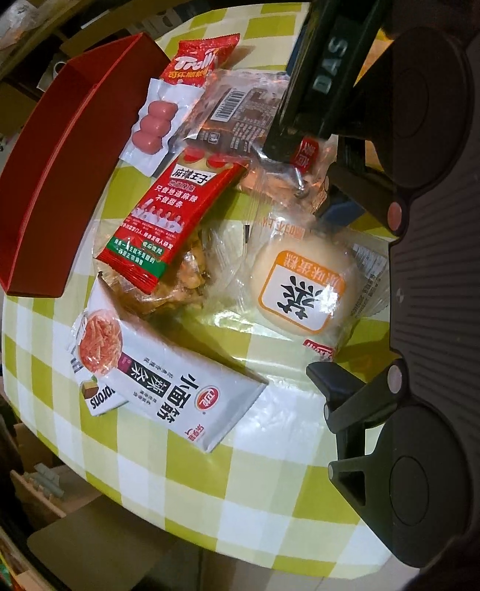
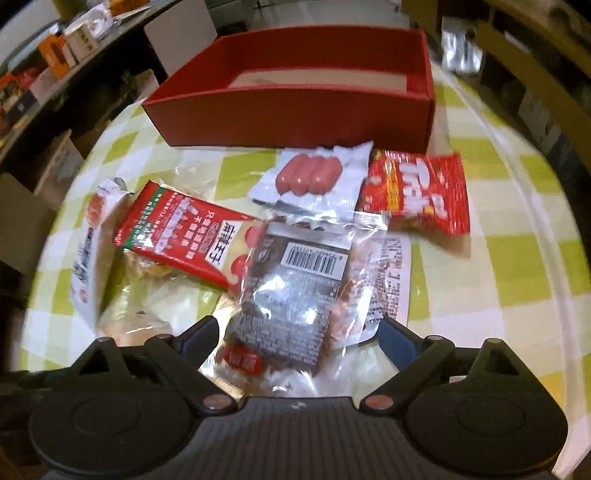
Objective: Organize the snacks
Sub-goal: 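Grasp the bun pack with the left tool while the right tool grasps the dark jerky pack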
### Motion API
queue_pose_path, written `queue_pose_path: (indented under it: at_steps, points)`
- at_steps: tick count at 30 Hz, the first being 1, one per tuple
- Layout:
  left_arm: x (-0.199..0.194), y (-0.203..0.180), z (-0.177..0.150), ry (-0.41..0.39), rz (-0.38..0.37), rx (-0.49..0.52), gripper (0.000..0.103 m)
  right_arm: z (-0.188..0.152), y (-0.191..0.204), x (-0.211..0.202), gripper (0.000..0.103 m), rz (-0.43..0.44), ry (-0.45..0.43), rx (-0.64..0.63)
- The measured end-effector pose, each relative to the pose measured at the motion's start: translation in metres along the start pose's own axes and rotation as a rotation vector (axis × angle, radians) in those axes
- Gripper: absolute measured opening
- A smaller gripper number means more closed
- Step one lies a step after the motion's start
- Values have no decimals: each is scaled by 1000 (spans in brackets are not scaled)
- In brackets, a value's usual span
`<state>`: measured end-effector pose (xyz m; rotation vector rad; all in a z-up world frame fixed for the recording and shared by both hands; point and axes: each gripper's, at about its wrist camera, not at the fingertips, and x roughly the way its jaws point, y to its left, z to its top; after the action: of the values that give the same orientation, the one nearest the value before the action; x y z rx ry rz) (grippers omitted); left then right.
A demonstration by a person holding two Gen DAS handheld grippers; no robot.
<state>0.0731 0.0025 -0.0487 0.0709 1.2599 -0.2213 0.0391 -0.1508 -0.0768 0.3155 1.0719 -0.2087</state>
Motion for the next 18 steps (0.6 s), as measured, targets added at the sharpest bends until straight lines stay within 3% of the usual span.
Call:
queue_pose_path:
  at_steps: [3,7,8,13,16,18]
  points:
    - [4,0,0,9,19,7,85,1,2,6,103,13,19,-5]
    - [14,1,-1,43,49,15,84,-1,8,11,103,-37,15,-47]
    - [15,1,-1,45,50,14,85,-2,5,18,103,-42,51,-42]
    - [19,0,-2,42,54,18,86,-2,-9,15,102,17,54,-22]
    - [19,4,1,42,27,-9,81,1,-19,7,78,27,33,-20]
    - [16,10,5,62,15,-16,75,3,-28,4,73,62,31,0]
